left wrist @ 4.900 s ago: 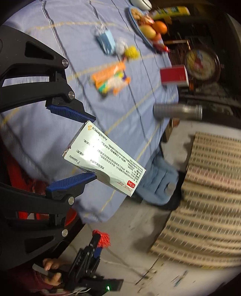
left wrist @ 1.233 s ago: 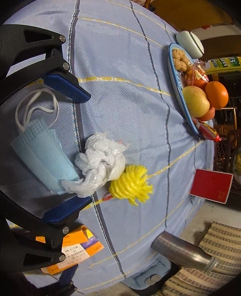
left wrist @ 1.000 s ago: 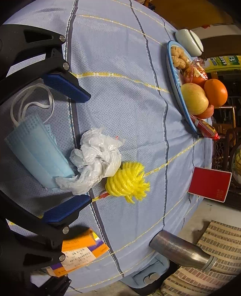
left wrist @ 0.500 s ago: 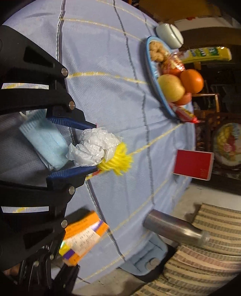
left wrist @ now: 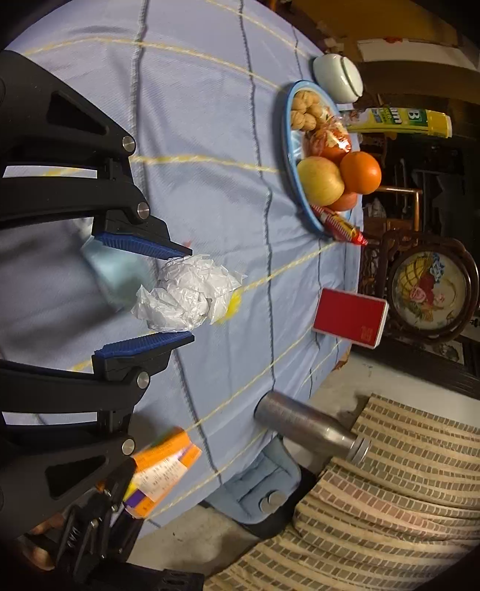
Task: Collect trash
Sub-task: 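Grasp the white tissue with the left tool while the right tool grasps the orange snack box, then carry the tissue and snack box to the basket and open both tools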
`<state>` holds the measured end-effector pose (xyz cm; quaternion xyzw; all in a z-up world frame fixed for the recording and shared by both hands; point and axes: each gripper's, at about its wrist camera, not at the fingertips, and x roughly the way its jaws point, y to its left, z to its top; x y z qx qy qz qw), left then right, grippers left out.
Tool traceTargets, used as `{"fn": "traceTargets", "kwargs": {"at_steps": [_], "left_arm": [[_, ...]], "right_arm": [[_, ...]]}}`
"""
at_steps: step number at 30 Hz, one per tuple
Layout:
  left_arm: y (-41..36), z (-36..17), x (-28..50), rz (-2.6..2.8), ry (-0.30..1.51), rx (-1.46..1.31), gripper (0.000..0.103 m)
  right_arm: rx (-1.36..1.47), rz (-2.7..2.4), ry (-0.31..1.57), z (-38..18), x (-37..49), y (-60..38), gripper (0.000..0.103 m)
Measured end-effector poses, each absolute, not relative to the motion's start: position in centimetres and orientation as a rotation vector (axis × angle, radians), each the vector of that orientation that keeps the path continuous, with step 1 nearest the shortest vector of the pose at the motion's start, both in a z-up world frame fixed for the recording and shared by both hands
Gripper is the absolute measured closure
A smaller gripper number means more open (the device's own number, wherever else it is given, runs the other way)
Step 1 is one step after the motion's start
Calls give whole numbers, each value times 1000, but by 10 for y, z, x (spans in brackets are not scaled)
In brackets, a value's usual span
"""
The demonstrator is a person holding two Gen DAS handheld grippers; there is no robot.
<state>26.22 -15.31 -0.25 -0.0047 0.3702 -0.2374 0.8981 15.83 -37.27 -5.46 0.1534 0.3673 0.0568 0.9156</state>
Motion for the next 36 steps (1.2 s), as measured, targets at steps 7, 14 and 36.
{"fn": "traceTargets", "kwargs": {"at_steps": [7, 14, 36], "left_arm": [[-166, -8, 216, -553, 759, -43, 63], [-184, -9, 176, -610, 753, -46, 63], [-289, 13, 47, -892, 698, 117, 63]], "right_arm": [[305, 56, 699, -38, 103, -398, 51], [304, -23, 640, -25, 47, -429, 51], [311, -351, 612, -52, -144, -528, 51]]}}
